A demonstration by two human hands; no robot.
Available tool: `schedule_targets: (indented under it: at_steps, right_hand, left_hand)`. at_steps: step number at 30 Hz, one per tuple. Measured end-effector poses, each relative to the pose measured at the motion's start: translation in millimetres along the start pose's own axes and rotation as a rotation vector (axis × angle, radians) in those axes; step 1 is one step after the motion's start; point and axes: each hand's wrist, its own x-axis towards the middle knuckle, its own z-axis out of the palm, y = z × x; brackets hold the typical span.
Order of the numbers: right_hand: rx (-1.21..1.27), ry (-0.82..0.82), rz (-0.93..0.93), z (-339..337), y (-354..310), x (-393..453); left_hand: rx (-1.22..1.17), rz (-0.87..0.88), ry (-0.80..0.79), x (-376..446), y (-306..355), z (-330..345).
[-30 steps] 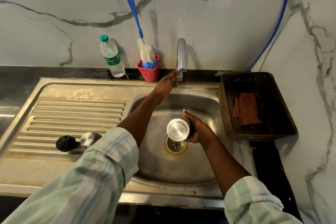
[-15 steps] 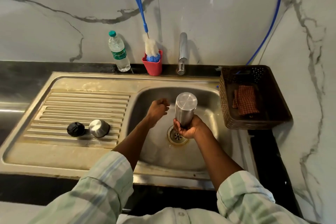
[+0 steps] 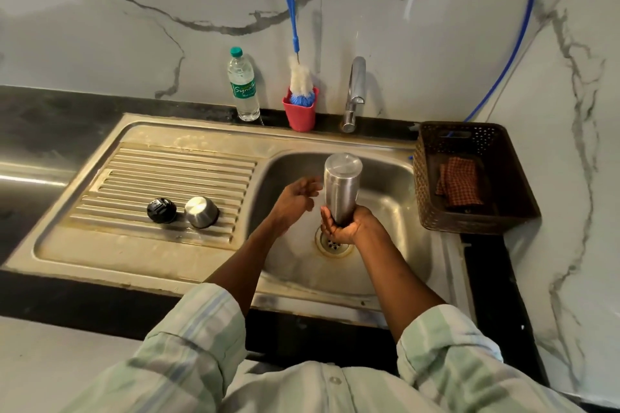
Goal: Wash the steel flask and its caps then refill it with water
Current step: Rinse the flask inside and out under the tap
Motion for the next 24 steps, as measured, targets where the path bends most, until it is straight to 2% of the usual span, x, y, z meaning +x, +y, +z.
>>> schedule_targets:
  at_steps: [3,5,6,9,11,14,17,21,24]
  right_hand:
    - [-0.017,0.045,-0.031,4.5,9.2,1.9]
    - [-0.010,0.046,-0.046,11.9,16.9,1.6]
    - [-0.028,0.036,-0.066,19.2,22.3,0.1]
    - [-0.182,-0.053,-0.149,50.0,39.7,-2.6]
    - [-0.336,-0.099,-0.175,69.8,51.6,-3.9]
    - [-0.652,-0.033,-0.272,100.5,75.9,1.6]
    - [-0.856,0.057,-0.518,136.3,104.7,13.0]
    - [-0.990,-0.029,-0.765,181.6,138.1,28.9]
    - [-1.194,0.008,-0.918,206.8,161.9,40.7]
  left_hand:
    - [0.046,0.100,-0.200,-11.0,11.4,-6.1]
    - [0.112,0.129,-0.229,-16.6,18.5,-9.0]
    - [0.135,0.134,-0.181,-20.8,21.8,-11.5]
    - [0.150,0.214,0.140,-31.3,28.6,-28.9]
    - [0.141,0.292,0.294,-35.4,33.2,-51.9]
    - [0.164,0.364,0.407,-37.8,46.9,-101.1]
    - [0.219,0.367,0.518,-37.3,57.8,-158.8]
    - [0.313,0.302,0.596,-39.3,54.2,-235.2]
    - [0.329,0.267,0.609,-42.6,45.9,-276.9]
